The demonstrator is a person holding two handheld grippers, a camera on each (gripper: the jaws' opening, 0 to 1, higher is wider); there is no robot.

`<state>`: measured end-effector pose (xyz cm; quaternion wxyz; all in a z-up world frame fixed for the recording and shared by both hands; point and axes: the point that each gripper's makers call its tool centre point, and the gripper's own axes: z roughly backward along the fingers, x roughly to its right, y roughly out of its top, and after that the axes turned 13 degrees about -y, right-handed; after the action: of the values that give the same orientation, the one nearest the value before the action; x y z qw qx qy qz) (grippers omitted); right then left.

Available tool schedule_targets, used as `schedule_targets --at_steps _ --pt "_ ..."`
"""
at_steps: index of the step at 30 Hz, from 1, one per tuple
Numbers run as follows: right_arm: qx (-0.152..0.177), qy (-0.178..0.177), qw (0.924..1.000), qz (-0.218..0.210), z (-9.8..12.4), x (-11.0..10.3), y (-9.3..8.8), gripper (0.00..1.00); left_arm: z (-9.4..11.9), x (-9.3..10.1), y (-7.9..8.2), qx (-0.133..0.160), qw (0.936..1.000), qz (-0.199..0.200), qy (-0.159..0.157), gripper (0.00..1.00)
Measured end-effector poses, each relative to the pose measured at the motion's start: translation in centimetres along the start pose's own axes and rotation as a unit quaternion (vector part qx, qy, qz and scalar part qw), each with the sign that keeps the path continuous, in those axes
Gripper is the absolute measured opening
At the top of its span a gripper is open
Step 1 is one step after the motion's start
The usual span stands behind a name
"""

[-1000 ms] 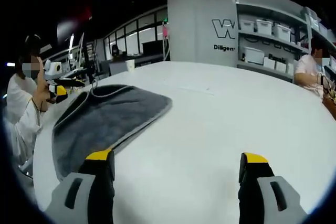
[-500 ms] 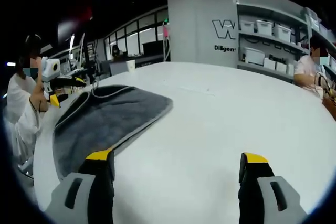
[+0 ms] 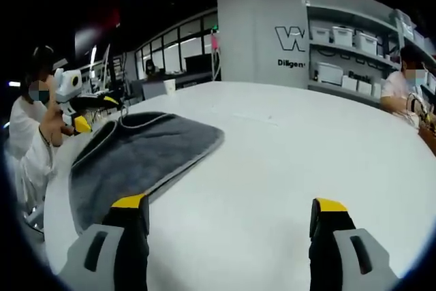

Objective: Open the folded towel by lifting each exposed corner and separating the folded layers until the towel lies flat within the target outline without major curled edges

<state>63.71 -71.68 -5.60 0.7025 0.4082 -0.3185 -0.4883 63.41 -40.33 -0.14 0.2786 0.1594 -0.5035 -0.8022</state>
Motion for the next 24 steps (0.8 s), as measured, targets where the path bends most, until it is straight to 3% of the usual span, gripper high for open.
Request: schedule_targets --at_steps 6,15,17,19,24 --pt "0.001 0.0 1.0 -0.002 0.0 0.0 0.1 0.98 -1.1 -1.3 0.3 -0.007 0.9997 -0.008 0.023 0.56" --pt "0.001 0.001 1.0 -0.006 -0.1 0.1 0.1 0.97 -2.3 -2.6 -1.5 -0.055 0.9963 -0.03 0.058 0.4" --pt "0.002 0.001 1.0 -0.005 -0.1 0.1 0.1 0.97 -2.4 -3.0 -1.9 -0.064 0.9949 -0.038 0.068 0.31" --pt "0.003 0.001 1.0 -0.006 0.0 0.1 0.1 0.97 -2.4 -3.2 -2.2 -0.068 0.9945 -0.038 0.07 0.21" --pt "0.003 -0.001 1.0 -0.008 0.0 0.2 0.2 0.97 -2.8 -2.8 -2.6 -0.073 0.9942 -0.047 0.064 0.1"
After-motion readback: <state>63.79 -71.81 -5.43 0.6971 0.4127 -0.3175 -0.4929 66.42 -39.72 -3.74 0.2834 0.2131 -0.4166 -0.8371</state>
